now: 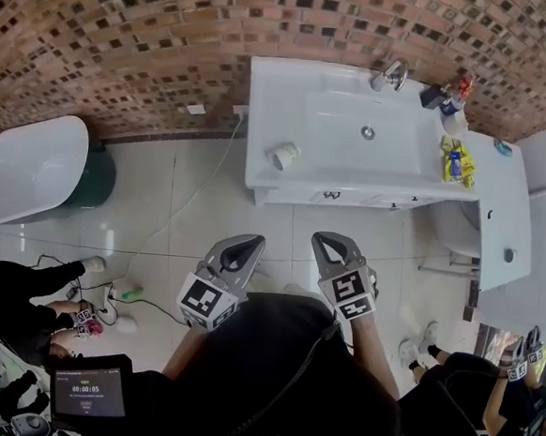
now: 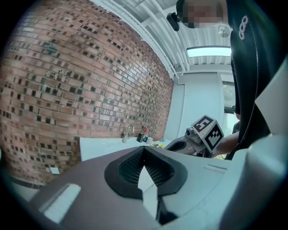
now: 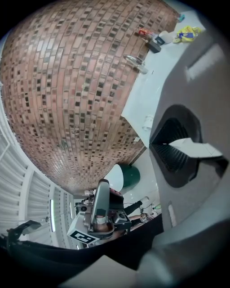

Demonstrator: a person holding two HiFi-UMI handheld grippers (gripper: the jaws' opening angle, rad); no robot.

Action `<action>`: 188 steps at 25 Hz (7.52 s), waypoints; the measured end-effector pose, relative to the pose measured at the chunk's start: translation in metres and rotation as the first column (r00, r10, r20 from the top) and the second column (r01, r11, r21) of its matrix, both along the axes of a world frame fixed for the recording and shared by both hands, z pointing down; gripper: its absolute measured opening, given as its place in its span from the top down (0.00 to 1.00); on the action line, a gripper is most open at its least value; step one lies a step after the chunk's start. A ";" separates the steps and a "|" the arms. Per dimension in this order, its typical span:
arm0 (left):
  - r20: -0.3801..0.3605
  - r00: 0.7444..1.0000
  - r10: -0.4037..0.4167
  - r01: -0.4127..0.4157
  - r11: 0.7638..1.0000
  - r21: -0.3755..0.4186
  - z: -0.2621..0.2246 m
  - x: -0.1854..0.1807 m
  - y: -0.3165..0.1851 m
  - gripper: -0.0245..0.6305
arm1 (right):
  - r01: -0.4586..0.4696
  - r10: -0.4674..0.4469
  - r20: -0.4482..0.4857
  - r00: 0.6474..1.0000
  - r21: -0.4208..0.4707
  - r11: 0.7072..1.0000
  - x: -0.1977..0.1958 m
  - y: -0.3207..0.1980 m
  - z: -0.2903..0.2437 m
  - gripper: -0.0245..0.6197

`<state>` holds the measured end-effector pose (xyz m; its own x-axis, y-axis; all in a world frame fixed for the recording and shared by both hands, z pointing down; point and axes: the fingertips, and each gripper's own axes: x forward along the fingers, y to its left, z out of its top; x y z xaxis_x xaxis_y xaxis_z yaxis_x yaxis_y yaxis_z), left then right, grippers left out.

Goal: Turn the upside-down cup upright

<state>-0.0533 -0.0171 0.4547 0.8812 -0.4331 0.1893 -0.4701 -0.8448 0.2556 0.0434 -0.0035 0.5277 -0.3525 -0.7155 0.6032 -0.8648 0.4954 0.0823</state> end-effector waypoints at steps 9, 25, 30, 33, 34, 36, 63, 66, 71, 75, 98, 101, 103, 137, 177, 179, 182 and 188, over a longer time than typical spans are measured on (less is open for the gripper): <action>-0.016 1.000 -0.017 0.017 1.000 0.007 -0.001 -0.032 -0.042 0.94 | 0.023 -0.023 -0.029 0.999 -0.017 1.000 -0.027 -0.039 0.001 0.97; 0.037 0.997 -0.061 0.062 0.998 -0.016 0.006 -0.002 -0.101 0.94 | 0.082 -0.070 0.083 0.994 -0.143 0.986 -0.010 -0.113 0.056 0.88; 0.064 0.995 -0.072 0.074 0.997 -0.025 0.009 0.007 -0.114 0.94 | 0.084 -0.068 0.103 0.992 -0.162 0.983 0.000 -0.132 0.076 0.77; 0.073 0.994 -0.084 0.087 0.996 -0.031 0.010 0.012 -0.120 0.94 | 0.057 -0.032 0.139 0.990 -0.183 0.981 0.009 -0.147 0.087 0.63; 0.075 0.993 -0.090 0.092 0.995 -0.033 0.010 0.012 -0.122 0.94 | 0.046 -0.019 0.140 0.990 -0.192 0.980 0.012 -0.153 0.092 0.59; 0.080 0.992 -0.101 0.104 0.994 -0.035 0.011 0.014 -0.125 0.94 | 0.026 -0.001 0.124 0.992 -0.202 0.979 0.019 -0.164 0.102 0.55; 0.129 0.974 -0.187 0.193 0.981 -0.033 0.013 0.016 -0.154 0.94 | -0.045 0.028 -0.058 0.998 -0.322 0.946 0.020 -0.258 0.239 0.30; 0.137 0.973 -0.188 0.195 0.980 -0.040 0.015 0.017 -0.154 0.94 | -0.047 0.032 -0.049 0.998 -0.337 0.940 0.019 -0.262 0.244 0.30; 0.145 0.972 -0.187 0.194 0.980 -0.038 0.017 0.018 -0.157 0.94 | -0.039 0.032 -0.026 0.999 -0.366 0.930 0.018 -0.263 0.245 0.32; 0.140 0.972 -0.190 0.196 0.980 -0.034 0.016 0.019 -0.160 0.94 | -0.051 0.076 0.053 0.996 -0.369 0.928 0.020 -0.265 0.236 0.32; 0.152 0.964 -0.218 0.226 0.973 -0.042 0.017 0.022 -0.171 0.94 | 0.139 0.604 0.720 0.342 -0.675 0.725 0.003 -0.284 0.221 0.32; 0.155 0.964 -0.217 0.225 0.974 -0.036 0.017 0.025 -0.171 0.94 | 0.168 0.613 0.728 0.307 -0.675 0.718 0.002 -0.284 0.220 0.32; 0.158 0.964 -0.216 0.224 0.974 -0.036 0.017 0.026 -0.170 0.94 | 0.181 0.616 0.732 0.291 -0.674 0.716 0.001 -0.285 0.219 0.32; 0.100 0.971 -0.216 0.220 0.975 -0.029 0.010 0.027 -0.151 0.94 | 0.146 0.700 0.694 0.171 -0.720 0.678 0.023 -0.263 0.196 0.32; 0.104 0.994 -0.017 0.015 1.000 0.020 0.023 0.046 0.233 0.94 | 0.086 -0.023 0.714 0.700 -0.052 0.995 0.008 0.208 -0.021 0.97; 0.098 0.995 -0.009 0.008 1.000 0.009 0.024 0.050 0.262 0.94 | 0.094 -0.031 0.712 0.702 -0.049 0.994 0.008 0.241 -0.022 0.97; 0.088 0.996 0.012 -0.013 1.000 0.017 0.019 0.059 0.288 0.94 | 0.079 -0.047 0.690 0.723 -0.015 0.997 0.013 0.273 -0.033 0.97; 0.059 0.995 0.080 -0.082 0.996 0.036 0.014 0.077 0.320 0.94 | 0.033 -0.051 0.609 0.791 0.041 0.999 0.022 0.308 -0.042 0.97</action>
<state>0.0241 0.3027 0.4687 0.9018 -0.3687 0.2254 -0.4128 -0.8893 0.1968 0.0650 0.3045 0.4854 -0.6708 -0.7039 0.2335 -0.7181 0.5378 -0.4417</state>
